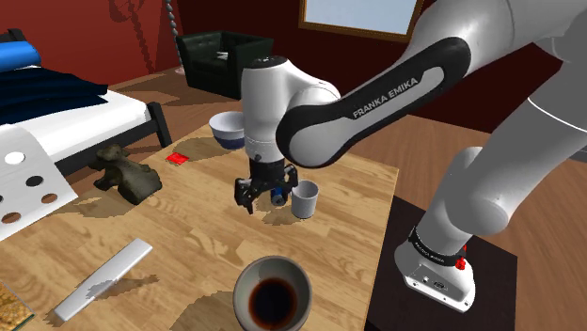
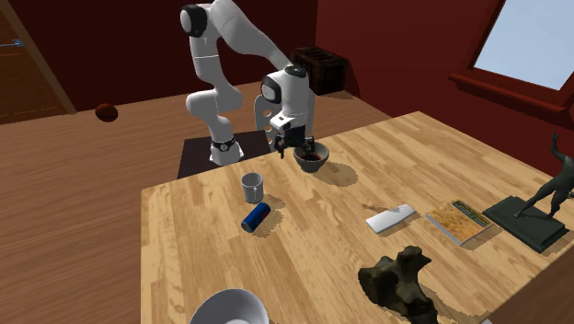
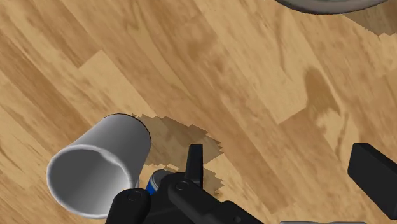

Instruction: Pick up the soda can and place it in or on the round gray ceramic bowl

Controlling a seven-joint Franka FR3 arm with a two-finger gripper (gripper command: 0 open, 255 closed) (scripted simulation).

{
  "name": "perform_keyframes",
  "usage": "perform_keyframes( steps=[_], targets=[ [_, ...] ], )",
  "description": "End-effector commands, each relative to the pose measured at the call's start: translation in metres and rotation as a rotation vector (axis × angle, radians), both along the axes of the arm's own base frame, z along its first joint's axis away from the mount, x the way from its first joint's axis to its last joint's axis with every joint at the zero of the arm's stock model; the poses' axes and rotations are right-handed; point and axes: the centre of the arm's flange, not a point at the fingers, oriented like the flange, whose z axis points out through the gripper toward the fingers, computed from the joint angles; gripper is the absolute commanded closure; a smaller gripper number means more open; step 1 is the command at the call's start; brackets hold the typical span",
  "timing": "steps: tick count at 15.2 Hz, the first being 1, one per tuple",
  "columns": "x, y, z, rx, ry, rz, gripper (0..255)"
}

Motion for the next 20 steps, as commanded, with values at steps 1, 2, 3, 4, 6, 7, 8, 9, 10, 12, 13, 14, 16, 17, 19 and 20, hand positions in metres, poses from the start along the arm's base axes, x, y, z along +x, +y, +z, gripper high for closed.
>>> perform_keyframes(
  steps=[1,2,3,4,6,7,8,9,10,12,13,14,16,17,19,20],
  targets=[
    [0.016,-0.02,-0.011,0.001,-0.001,-0.024,0],
    [0.024,-0.029,-0.017,0.001,-0.001,-0.037,0],
    [0.031,-0.038,-0.023,0.001,-0.001,-0.049,0],
    [0.039,-0.047,-0.029,0.001,-0.001,-0.061,0],
    [0.053,-0.066,-0.041,0.001,-0.002,-0.086,0],
    [0.06,-0.076,-0.046,0.002,-0.002,-0.098,0],
    [0.067,-0.085,-0.052,0.002,-0.002,-0.11,0],
    [0.074,-0.095,-0.058,0.002,-0.002,-0.122,0],
    [0.08,-0.105,-0.064,0.002,-0.002,-0.135,0],
    [0.093,-0.125,-0.076,0.002,-0.002,-0.159,0],
    [0.1,-0.135,-0.082,0.003,-0.002,-0.171,0],
    [0.106,-0.145,-0.088,0.003,-0.003,-0.183,0],
    [0.118,-0.165,-0.099,0.003,-0.003,-0.208,0],
    [0.123,-0.175,-0.105,0.003,-0.003,-0.22,0],
    [0.129,-0.185,-0.116,0.004,-0.003,-0.232,0],
    [0.129,-0.185,-0.121,0.004,-0.003,-0.232,0]
  ],
)
